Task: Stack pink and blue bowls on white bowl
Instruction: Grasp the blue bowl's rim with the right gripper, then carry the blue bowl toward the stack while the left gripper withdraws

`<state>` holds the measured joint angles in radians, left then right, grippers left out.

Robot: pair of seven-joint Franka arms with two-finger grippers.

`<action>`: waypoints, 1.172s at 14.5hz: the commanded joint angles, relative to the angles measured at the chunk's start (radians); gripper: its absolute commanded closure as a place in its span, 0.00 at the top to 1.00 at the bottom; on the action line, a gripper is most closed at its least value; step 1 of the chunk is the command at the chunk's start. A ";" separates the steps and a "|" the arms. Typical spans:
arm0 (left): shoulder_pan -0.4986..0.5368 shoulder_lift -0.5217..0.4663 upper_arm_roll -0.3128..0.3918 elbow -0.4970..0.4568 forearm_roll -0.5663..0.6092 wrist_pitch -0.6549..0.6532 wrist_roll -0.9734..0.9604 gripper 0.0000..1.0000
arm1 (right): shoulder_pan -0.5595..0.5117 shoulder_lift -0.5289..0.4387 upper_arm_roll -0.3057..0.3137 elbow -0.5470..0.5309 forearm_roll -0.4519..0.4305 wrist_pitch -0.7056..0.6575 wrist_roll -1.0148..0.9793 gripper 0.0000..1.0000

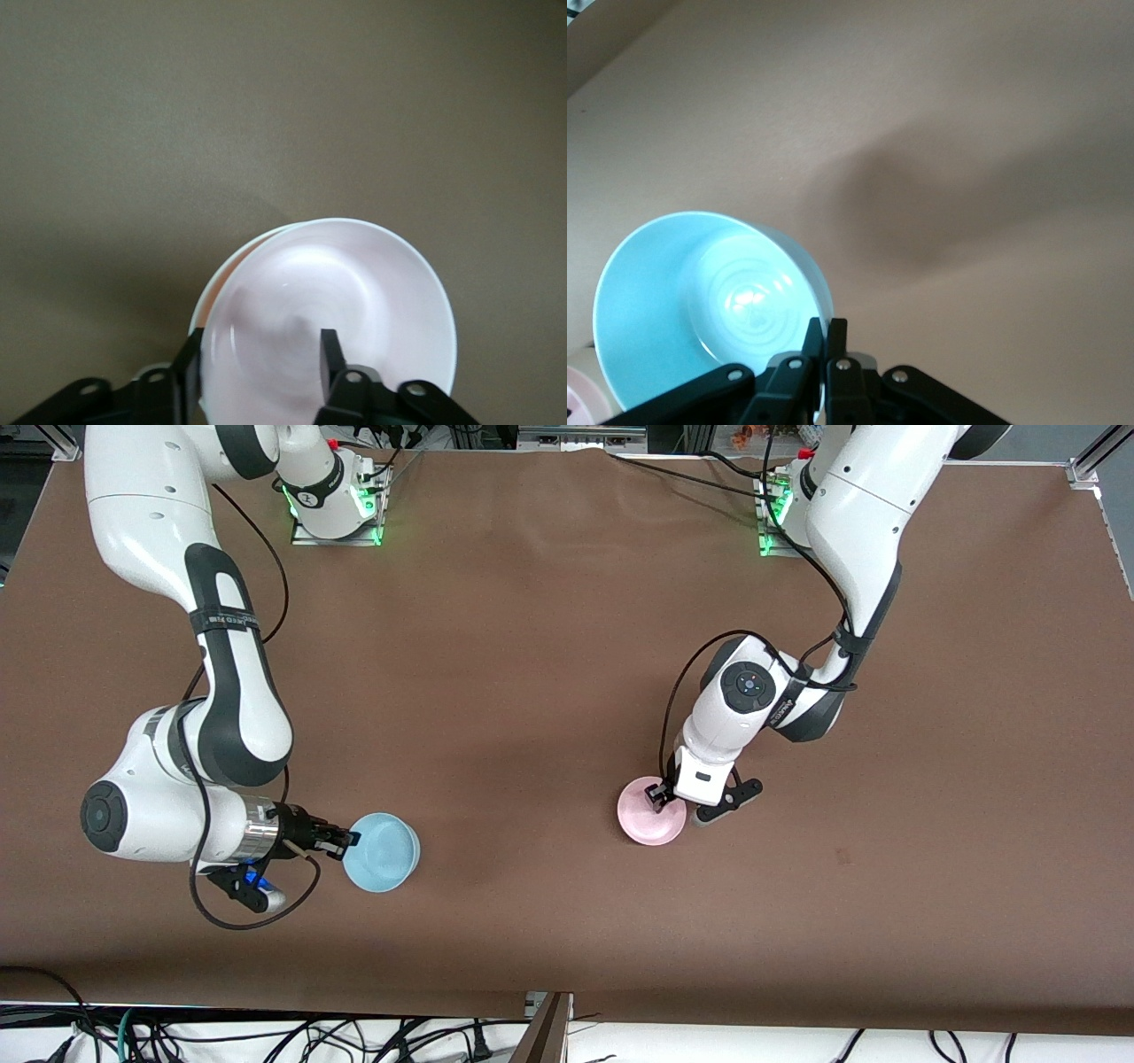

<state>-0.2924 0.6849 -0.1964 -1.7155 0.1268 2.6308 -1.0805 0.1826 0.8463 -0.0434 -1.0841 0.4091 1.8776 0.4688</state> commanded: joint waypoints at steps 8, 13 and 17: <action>0.010 -0.054 0.014 0.103 0.030 -0.182 -0.053 0.91 | 0.037 -0.010 0.043 0.003 0.007 0.026 0.164 0.00; 0.127 -0.128 0.012 0.264 0.016 -0.541 0.158 0.89 | 0.158 -0.009 0.034 0.003 -0.030 0.124 0.376 0.00; 0.251 -0.153 0.005 0.376 -0.030 -0.713 0.394 0.84 | 0.320 0.003 0.034 0.003 -0.124 0.228 0.681 0.00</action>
<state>-0.1001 0.5354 -0.1752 -1.3903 0.1254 1.9841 -0.8083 0.4221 0.8465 -0.0002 -1.0843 0.3298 2.0543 0.9948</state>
